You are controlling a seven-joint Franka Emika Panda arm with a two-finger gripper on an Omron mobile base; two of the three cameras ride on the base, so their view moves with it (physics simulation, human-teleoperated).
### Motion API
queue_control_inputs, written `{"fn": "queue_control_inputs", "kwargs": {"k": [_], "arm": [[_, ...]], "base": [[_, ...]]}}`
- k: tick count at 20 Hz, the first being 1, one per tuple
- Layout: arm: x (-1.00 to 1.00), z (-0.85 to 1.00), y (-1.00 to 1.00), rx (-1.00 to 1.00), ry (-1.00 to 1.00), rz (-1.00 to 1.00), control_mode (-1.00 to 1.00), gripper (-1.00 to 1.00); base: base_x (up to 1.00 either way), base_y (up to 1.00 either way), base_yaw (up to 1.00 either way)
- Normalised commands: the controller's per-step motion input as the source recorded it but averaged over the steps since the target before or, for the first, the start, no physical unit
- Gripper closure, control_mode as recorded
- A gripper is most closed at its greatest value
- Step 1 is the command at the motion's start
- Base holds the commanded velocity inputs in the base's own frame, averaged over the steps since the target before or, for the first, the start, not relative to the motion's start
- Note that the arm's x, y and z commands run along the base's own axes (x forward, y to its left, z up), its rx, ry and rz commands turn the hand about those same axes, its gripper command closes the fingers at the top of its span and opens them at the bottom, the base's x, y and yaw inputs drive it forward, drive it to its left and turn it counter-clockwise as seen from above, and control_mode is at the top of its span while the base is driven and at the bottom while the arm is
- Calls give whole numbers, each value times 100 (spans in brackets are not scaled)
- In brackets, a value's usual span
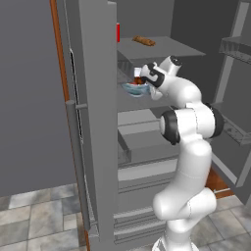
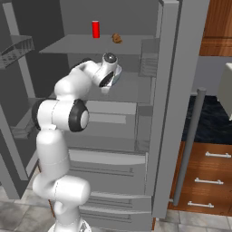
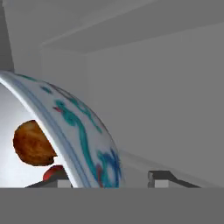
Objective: Pick the chicken drumstick and bell pepper from their plates and place them in the bowl. Then put the bowl in the fridge.
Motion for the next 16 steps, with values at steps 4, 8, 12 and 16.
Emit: {"fn": "queue_control_inputs", "kwargs": {"k": [4,8,12,16], "arm": [[-25,0,4,5,-10,0,-100,-100],[-27,0,0,9,-9,0,-100,-100],[-31,1,0,10,-11,0,-100,-100],[-23,22,0,5,-8,0,-100,-100]], "base": [[0,0,0],[0,0,0],[0,0,0],[0,0,0]]}}
